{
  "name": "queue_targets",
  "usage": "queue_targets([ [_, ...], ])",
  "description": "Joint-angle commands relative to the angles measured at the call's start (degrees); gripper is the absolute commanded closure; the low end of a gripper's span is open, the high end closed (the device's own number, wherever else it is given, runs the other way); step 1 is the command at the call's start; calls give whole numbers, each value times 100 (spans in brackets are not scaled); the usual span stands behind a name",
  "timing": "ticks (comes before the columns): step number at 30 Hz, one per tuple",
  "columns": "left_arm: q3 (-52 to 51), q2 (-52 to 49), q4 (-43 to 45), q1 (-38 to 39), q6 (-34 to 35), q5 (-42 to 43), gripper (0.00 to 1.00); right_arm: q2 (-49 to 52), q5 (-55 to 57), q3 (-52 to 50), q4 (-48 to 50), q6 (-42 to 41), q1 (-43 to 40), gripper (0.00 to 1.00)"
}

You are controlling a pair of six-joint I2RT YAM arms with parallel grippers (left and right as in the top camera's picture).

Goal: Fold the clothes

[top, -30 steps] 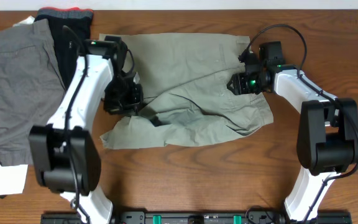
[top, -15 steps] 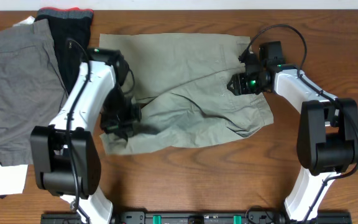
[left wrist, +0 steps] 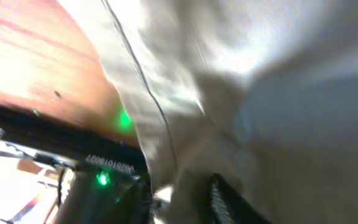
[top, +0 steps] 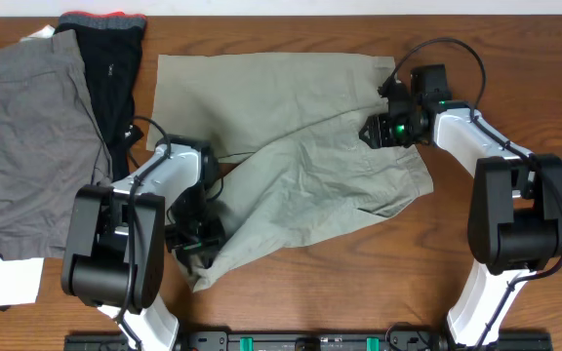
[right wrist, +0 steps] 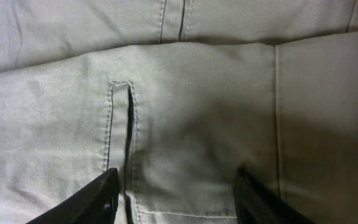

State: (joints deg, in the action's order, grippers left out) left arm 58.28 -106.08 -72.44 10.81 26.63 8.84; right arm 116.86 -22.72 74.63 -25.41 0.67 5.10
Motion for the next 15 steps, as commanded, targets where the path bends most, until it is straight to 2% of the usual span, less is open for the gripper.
queue_targets([
  [1, 44, 11, 258, -133, 627, -636, 56, 149, -136, -17, 107, 22, -184, 43],
  [4, 79, 11, 656, -319, 719, -813, 49, 149, -354, 90, 229, 20, -195, 47],
  [7, 146, 11, 1104, -581, 717, -925, 48, 149, -452, 293, 221, 20, -195, 51],
  [13, 680, 81, 1720, -1202, 649, -977, 48, 149, -450, 702, 240, 26, -184, 51],
  [15, 837, 155, 1910, -1325, 588, -975, 48, 149, -431, 706, 304, 28, -170, 60],
])
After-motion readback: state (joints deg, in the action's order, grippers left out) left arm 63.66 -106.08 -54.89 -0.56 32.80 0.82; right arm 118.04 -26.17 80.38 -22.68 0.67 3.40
